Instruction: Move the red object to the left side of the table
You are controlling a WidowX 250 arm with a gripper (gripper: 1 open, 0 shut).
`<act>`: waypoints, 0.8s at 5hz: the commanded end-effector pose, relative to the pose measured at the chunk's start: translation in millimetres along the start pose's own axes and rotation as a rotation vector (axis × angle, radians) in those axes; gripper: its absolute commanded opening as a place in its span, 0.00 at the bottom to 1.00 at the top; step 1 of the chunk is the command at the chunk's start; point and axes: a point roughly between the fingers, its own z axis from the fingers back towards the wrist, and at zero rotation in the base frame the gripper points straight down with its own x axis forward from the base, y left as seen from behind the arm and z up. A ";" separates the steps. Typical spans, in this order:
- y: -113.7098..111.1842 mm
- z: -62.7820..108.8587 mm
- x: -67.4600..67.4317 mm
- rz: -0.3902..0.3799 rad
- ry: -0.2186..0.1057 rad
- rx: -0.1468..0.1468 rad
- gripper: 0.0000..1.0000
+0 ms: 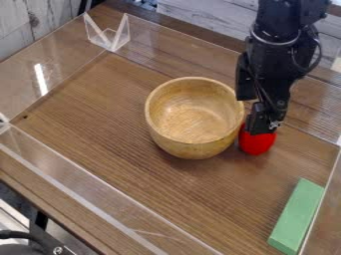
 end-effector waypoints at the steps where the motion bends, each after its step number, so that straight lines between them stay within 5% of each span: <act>1: 8.5 11.5 16.7 0.030 -0.052 0.038 1.00; 2: 9.2 4.6 19.8 0.054 -0.056 0.028 1.00; 4: -0.3 -4.8 34.1 -0.056 -0.073 0.001 1.00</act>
